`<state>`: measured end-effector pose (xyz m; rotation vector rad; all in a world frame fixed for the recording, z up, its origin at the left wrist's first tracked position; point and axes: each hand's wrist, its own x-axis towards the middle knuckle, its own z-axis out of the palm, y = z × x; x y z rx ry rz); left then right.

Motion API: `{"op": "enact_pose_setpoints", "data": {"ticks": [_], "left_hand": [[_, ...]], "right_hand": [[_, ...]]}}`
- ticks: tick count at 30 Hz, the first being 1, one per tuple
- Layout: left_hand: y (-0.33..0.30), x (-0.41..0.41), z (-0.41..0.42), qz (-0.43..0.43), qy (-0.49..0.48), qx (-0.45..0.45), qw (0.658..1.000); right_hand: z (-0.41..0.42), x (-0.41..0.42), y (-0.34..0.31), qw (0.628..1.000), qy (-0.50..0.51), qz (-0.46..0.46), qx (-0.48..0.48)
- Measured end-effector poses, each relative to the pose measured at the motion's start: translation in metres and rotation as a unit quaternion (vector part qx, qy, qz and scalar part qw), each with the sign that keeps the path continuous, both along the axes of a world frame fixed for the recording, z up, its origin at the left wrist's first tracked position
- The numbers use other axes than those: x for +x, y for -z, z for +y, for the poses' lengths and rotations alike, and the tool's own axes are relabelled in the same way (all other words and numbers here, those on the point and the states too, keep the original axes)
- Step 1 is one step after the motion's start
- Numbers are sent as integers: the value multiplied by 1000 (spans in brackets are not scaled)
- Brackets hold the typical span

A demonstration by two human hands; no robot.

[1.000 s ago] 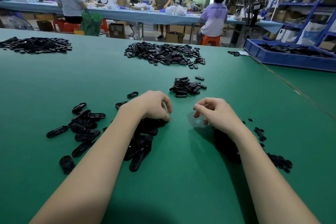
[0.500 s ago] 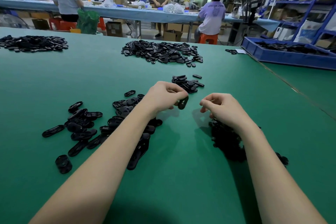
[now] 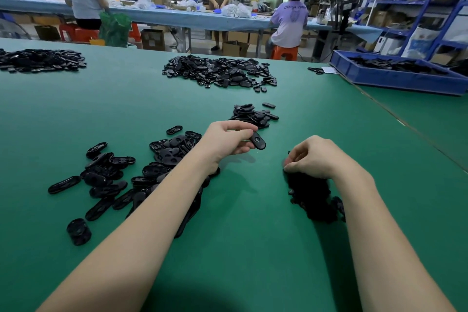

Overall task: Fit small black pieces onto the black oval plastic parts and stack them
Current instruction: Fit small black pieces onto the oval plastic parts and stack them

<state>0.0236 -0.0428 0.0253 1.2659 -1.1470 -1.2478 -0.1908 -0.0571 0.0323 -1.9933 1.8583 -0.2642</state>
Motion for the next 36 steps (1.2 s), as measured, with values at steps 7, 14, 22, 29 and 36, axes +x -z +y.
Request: {"op": "enact_pose_setpoints", "data": {"ticks": [7, 14, 22, 29, 36], "left_hand": [[3, -2, 0, 33, -10, -8, 999], [2, -4, 0, 68, -11, -21, 997], [2, -7, 0, 48, 33, 9, 998], [4, -8, 4, 18, 81, -25, 996], [3, -8, 2, 7, 30, -25, 999]], "right_hand": [[6, 11, -3, 964, -20, -264, -9], [9, 22, -4, 927, 2, -375, -6], [8, 25, -2, 920, 33, -390, -17], [8, 27, -2, 914, 42, -403, -14], [8, 28, -5, 918, 49, -393, -9]]}}
